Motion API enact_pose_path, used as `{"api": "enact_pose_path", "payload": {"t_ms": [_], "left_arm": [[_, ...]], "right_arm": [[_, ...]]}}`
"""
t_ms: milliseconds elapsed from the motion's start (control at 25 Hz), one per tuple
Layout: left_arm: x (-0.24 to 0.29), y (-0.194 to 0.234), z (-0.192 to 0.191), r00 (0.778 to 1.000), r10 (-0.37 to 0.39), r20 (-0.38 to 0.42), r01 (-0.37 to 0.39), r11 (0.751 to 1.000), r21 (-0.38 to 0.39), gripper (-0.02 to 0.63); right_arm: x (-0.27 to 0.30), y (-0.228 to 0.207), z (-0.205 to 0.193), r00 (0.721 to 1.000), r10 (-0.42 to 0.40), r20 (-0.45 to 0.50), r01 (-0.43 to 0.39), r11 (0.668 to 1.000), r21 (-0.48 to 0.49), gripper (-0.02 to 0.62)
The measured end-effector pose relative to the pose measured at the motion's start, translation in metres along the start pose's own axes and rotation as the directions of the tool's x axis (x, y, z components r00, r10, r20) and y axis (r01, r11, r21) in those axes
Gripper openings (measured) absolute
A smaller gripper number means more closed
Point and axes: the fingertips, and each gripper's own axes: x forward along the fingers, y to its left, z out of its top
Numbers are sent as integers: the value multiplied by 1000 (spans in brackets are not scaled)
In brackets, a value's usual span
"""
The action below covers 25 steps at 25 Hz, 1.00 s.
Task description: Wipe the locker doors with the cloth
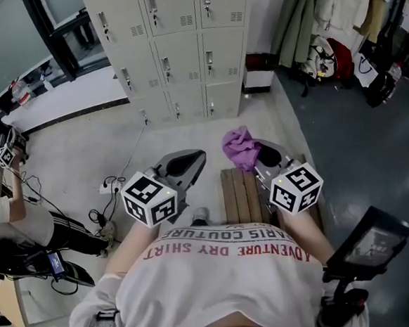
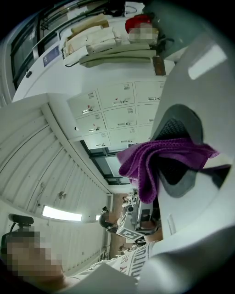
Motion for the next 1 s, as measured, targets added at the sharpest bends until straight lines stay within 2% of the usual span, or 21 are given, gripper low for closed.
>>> {"api": "enact_pose_path", "payload": {"t_ms": [160,400,800,1000], "left_arm": [[-15,-37,7,1000,10,9,-11,1000,29,2],[-26,-61,3,1000,19,6,-19,999,42,2],[-44,-70,4,1000,16,15,-17,998,54,2],[-42,-69,15,1000,-7,18,6,999,50,2]], "right_arm": [[-31,20,4,1000,3,9,-3,999,-35,66],[-49,36,0,999,27,21,-26,999,-29,66],[-54,57,-1,999,40,25,-40,999,-19,66],[-50,53,7,999,40,25,-40,999,-6,66]]}}
